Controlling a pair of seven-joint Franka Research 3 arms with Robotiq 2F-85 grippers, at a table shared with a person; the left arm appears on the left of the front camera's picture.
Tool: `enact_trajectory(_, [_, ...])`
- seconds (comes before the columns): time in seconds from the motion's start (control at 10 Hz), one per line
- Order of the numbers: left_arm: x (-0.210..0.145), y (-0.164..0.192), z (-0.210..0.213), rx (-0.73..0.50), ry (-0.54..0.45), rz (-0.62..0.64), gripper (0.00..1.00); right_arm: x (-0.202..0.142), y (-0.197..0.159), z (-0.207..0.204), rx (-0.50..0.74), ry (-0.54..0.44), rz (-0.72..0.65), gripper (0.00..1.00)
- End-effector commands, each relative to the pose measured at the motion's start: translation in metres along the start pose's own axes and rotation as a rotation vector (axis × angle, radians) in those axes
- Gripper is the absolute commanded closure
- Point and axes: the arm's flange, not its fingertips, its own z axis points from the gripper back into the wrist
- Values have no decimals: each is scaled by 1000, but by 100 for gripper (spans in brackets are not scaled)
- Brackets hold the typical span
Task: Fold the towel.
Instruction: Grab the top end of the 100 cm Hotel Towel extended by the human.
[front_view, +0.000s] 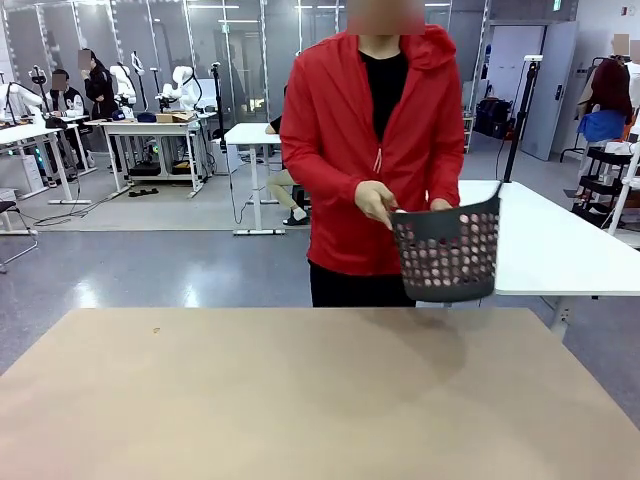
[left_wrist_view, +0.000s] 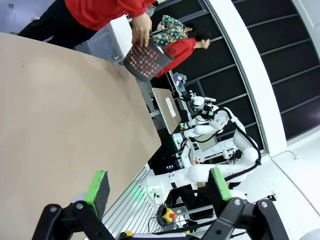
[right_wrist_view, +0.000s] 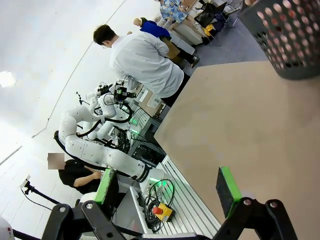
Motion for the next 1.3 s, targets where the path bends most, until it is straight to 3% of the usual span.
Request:
enact_trajectory(0.0, [-1,0,1,-21,-2,-12,0,2,-1,0,13,-11,23,0])
enact_trajectory(1.2, [-1,0,1,-21,-2,-12,0,2,-1,0,13,-11,23,0])
